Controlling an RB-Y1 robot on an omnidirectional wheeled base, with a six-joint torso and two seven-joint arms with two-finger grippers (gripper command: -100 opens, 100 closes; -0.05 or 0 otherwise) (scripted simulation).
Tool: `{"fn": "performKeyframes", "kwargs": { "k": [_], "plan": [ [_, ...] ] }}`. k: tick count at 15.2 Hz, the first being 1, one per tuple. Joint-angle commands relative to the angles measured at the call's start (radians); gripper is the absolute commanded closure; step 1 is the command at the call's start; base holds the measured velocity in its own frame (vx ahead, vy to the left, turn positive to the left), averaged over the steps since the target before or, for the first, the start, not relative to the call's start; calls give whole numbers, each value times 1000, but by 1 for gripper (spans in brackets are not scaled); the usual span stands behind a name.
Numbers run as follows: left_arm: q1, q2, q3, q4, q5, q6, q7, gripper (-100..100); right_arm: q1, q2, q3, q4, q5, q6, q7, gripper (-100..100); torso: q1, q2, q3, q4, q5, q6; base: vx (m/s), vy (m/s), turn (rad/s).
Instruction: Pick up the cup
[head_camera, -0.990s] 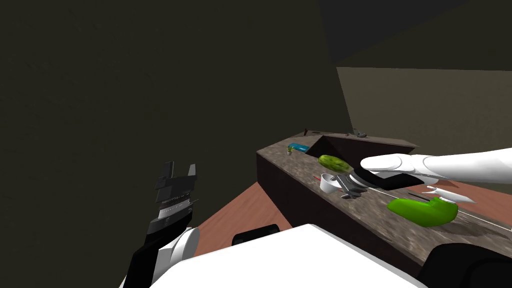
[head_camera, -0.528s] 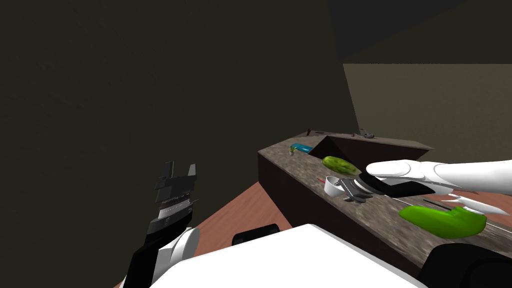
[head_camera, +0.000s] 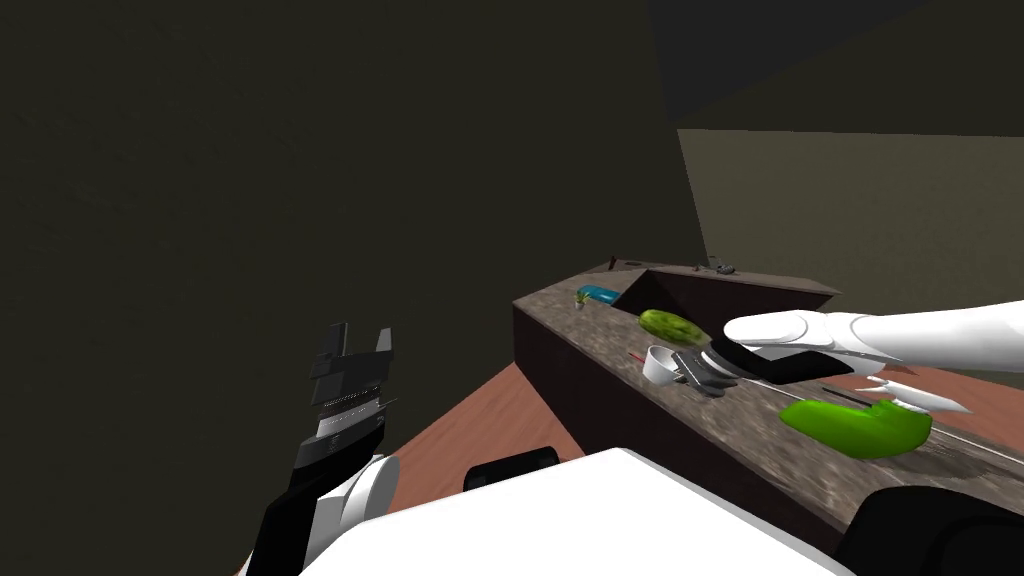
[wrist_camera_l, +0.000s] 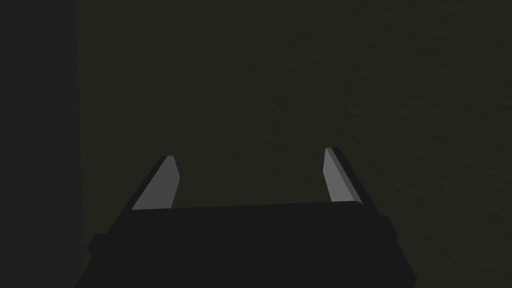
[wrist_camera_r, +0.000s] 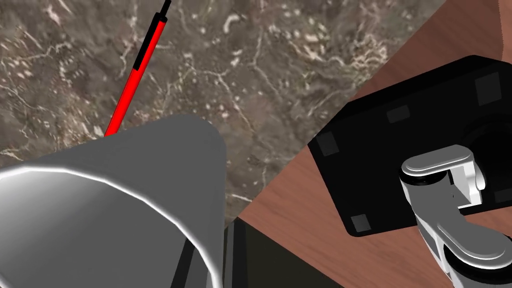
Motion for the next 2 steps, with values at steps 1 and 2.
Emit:
{"fn": "performKeyframes", "kwargs": {
  "k": [1,2],
  "plan": [
    [0,0,0,0,0,0,0,0,16,-8,-36,4,19,-21,-23,100,0,0,0,0,0,0,-26,2,-58],
    [0,0,0,0,0,0,0,0,6,-8,-14,0,5,-7,-9,100,0,0,0,0,0,0,-12,2,-10]
  ]
}}
